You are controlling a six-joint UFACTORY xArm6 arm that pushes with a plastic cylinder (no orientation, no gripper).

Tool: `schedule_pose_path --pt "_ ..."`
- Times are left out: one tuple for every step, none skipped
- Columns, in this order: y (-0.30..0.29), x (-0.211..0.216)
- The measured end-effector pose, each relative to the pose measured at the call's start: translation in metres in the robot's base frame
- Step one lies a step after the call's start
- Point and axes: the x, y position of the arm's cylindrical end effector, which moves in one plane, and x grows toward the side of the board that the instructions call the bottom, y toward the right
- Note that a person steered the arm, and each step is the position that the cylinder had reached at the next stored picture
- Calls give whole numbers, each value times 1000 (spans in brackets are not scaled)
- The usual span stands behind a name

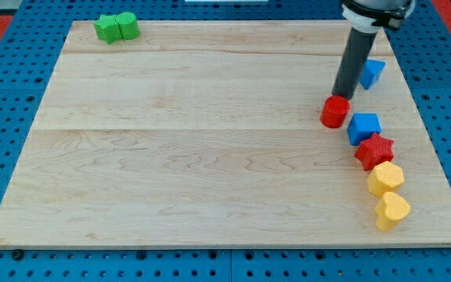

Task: Push the blue triangle to the top center of the board

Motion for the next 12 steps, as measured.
schedule_pose_path --pt "7 0" --pt "8 0" --pt "20 1" --pt "60 1" --pt "91 -10" --pt "122 -23" --pt "125 -37" --pt "87 -46" --pt "34 -48" --pt "8 -43" --pt "-8 -66" --pt "-50 -92"
